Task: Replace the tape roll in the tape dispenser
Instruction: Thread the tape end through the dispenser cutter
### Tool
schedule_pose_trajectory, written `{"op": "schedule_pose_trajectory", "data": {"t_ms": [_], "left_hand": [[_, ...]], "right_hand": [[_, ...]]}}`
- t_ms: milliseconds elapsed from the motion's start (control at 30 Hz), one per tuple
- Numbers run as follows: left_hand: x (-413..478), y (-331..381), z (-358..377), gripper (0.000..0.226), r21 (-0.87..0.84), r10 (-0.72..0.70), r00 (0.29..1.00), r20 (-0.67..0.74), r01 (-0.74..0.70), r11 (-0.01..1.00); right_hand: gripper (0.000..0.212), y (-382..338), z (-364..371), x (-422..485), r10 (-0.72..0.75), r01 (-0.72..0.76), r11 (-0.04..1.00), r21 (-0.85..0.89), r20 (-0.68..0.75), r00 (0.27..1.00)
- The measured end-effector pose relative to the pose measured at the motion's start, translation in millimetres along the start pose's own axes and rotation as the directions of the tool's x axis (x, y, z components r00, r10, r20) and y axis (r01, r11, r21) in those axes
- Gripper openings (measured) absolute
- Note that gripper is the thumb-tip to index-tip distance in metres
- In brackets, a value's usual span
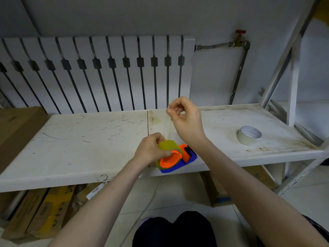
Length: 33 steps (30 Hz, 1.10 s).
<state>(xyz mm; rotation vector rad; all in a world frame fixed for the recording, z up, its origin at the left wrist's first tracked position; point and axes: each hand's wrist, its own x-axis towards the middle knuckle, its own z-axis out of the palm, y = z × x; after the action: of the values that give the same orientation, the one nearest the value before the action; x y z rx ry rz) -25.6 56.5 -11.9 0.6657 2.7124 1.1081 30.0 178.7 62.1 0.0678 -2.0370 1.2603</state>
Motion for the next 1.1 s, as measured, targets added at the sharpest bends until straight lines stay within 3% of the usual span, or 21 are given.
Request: {"op": "schedule_pose_trajectory", "data": {"t_ms": [167, 300, 500, 667, 867, 1000, 1100], "left_hand": [[0.7, -7.9, -4.9, 0.040, 0.012, 0.023, 1.000, -0.005, -0.023, 1.000], [-0.9, -10.8, -8.3, 0.043, 0.060, 0.001, 1.000, 0.015, -0.002, 0.998], [-1.6, -12.3, -11.2, 0.041, 0.064, 0.013, 0.999, 0.036, -0.015, 0.998], [-3.2, -14.6, -13.4, 0.039, 0.051, -0.001, 0.999, 0.041, -0.001, 0.999], [-1.9, -5.0, -14.7, 0.043, 0.096, 0.012, 0.995, 0.095, -0.021, 0.995], [-2.0, 9.1, -7.6, 0.076, 0.193, 0.042, 0.992, 0.118, -0.065, 0.979], [-2.5, 18.1, 3.5, 0.078, 0.283, 0.078, 0.988, 0.131, -0.113, 0.952]], "right_hand": [[0.019, 29.8, -21.4, 9.2, 0.215, -0.196, 0.973, 0.125, -0.164, 0.963], [0.010, 59.9, -35.2, 5.7, 0.367, -0.323, 0.924, 0.203, -0.244, 0.898], [0.009, 106.4, -44.8, -8.2, 0.618, -0.525, 0.782, 0.337, -0.298, 0.728], [0.012, 138.1, -37.1, -31.3, 0.753, -0.679, 0.658, 0.325, -0.285, 0.593], [0.014, 156.3, -31.2, -42.3, 0.784, -0.756, 0.618, 0.218, -0.255, 0.567], [0.014, 162.8, -29.2, -48.0, 0.779, -0.769, 0.619, 0.161, -0.252, 0.574], [0.016, 165.8, -28.4, -50.6, 0.773, -0.768, 0.624, 0.144, -0.259, 0.579]]}}
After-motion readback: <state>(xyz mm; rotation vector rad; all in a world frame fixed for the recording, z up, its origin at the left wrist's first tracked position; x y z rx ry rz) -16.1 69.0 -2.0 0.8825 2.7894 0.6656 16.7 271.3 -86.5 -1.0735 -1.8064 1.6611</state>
